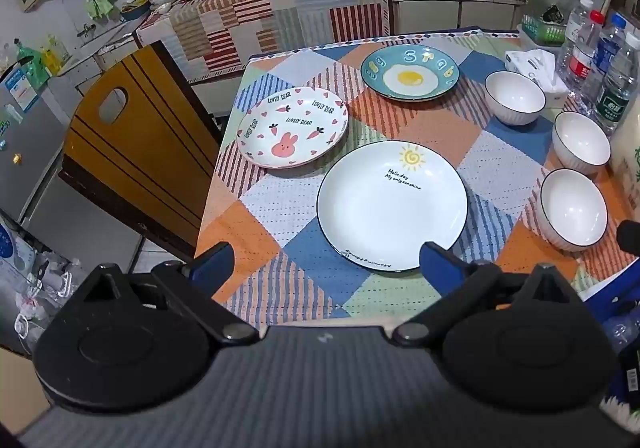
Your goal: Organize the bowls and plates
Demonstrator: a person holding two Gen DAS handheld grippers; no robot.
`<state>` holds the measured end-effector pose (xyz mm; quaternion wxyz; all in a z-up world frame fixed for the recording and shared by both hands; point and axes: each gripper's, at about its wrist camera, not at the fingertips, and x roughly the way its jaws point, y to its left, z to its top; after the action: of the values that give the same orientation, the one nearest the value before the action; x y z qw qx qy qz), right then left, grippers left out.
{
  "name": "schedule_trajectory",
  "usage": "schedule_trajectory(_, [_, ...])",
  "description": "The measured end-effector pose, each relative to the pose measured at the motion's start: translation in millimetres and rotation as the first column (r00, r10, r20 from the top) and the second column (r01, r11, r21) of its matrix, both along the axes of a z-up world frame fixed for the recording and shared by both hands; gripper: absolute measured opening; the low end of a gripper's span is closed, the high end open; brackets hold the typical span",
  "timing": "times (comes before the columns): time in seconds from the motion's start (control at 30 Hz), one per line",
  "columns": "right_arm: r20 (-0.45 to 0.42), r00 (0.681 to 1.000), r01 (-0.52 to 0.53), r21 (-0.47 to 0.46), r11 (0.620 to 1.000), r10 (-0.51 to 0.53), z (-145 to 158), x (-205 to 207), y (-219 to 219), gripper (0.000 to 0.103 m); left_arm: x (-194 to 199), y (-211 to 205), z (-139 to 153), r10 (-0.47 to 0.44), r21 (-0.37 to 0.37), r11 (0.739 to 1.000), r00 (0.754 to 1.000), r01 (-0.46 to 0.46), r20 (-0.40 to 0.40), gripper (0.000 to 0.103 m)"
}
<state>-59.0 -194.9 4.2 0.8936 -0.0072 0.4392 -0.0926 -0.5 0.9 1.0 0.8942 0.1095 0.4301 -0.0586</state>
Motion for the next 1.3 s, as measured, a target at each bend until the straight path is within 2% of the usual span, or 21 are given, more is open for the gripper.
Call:
schedule_trajectory(0.3, [0.02,1.0,0.007,-0.029,1.0,-0.006,1.8,-1.4,1.3,0.1,4.8,3.5,-0.9,-0.015,-0.013,1.0,1.0,0.015,-0.014,0.1])
schedule_trajectory(0.43, [0.03,1.0,0.0,-0.007,1.0,0.0,0.1,-2.6,-1.6,0.1,0.4,2.7,-1.9,-0.016,-0.012,1.0,1.0,0.016,0.011,0.1])
schedule_trajectory(1.03, [0.048,0.999,0.02,-0.004,1.0,-0.02,-1.8,-4.4,-1.8,0.1,3.7,8.1,-3.6,0.021,-0.104,0.994,1.0,-0.022,-0.009,0.1])
schedule_trajectory(1.3, [0.056,0.998,0.023,-0.012,1.0,-0.022,-1.9,-5.7,-1.6,0.1,-0.9,8.7,-1.4,0.031,-0.084,0.996,0.999,-0.03,0.008,0.1])
